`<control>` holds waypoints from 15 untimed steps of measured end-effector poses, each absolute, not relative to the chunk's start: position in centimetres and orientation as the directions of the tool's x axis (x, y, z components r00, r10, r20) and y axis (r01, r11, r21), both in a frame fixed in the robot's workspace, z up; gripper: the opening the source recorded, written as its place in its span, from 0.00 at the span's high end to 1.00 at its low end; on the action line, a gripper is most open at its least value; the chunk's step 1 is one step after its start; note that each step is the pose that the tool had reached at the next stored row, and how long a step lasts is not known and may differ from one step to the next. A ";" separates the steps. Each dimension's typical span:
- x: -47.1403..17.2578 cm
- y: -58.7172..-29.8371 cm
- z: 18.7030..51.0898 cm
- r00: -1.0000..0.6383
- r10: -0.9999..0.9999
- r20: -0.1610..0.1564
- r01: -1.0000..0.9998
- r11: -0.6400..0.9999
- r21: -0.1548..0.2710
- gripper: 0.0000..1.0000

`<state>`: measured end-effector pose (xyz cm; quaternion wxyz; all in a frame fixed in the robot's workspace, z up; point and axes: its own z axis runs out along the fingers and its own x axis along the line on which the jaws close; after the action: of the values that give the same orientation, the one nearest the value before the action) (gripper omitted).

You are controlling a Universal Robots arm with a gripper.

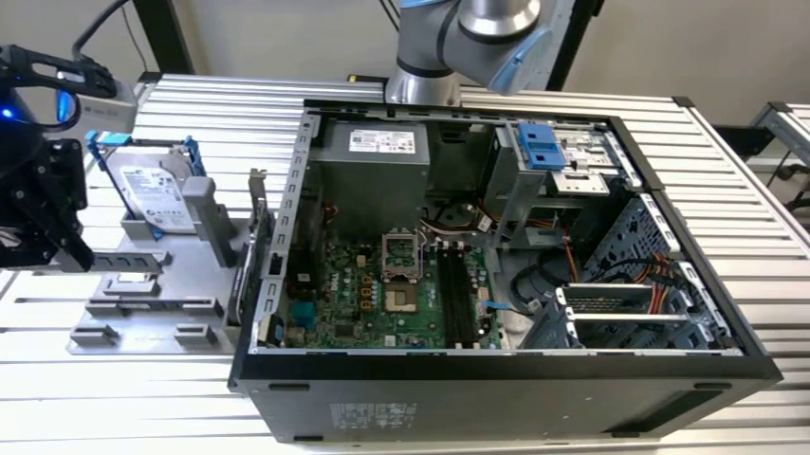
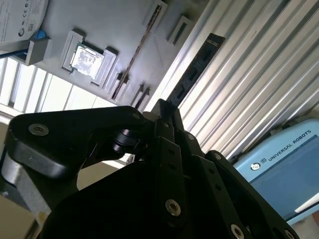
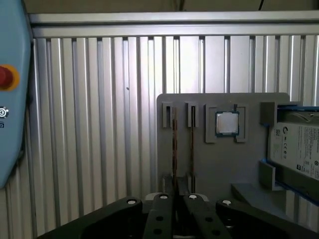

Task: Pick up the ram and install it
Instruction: 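Pick up the ram and move it above insertion slot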

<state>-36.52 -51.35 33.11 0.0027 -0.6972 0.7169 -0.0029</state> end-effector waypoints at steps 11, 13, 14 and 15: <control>-36.5 -51.3 34.2 -0.028 -1.000 0.000 -1.000 0.028 -0.008 1.00; -36.5 -51.3 34.4 -0.028 -1.000 0.000 -1.000 0.028 -0.008 1.00; -36.5 -51.3 34.5 -0.028 -1.000 0.000 -1.000 0.028 -0.008 1.00; -36.5 -51.3 34.5 -0.028 -1.000 0.000 -1.000 0.028 -0.008 1.00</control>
<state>-36.52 -51.35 34.54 0.0028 -0.6972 0.7169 -0.0030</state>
